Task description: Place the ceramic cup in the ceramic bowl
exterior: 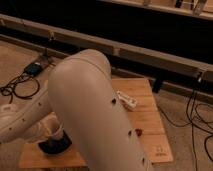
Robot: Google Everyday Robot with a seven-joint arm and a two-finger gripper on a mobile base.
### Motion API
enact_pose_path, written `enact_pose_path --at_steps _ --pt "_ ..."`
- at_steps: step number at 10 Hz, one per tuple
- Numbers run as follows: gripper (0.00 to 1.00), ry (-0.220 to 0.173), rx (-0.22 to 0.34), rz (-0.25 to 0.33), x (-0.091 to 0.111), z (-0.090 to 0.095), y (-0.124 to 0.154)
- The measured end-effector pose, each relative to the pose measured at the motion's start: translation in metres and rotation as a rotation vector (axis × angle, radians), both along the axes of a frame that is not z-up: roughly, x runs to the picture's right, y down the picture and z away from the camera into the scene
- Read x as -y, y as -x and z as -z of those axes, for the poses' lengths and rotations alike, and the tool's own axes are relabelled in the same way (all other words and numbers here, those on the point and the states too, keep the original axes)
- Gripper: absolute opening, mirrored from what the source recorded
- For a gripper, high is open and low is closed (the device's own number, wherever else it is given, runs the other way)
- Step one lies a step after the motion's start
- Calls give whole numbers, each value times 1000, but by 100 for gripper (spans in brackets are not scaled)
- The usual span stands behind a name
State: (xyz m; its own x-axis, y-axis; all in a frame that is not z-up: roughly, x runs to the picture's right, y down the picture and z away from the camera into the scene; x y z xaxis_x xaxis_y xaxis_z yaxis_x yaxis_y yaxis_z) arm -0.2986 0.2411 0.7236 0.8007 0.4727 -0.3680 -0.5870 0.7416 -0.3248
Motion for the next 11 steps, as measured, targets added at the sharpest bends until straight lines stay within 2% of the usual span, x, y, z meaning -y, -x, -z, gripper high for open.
enact_pose_path --at_steps 2,6,8,10,11 --pt "67 -1 -1 -1 0 0 0" --pt "67 -27 -11 -33 12 6 -7" --pt "67 -48 -13 -69 25 14 -14" --pt "67 -61 -17 -132 36 21 -26" --pt "67 -60 -14 -131 35 22 -25"
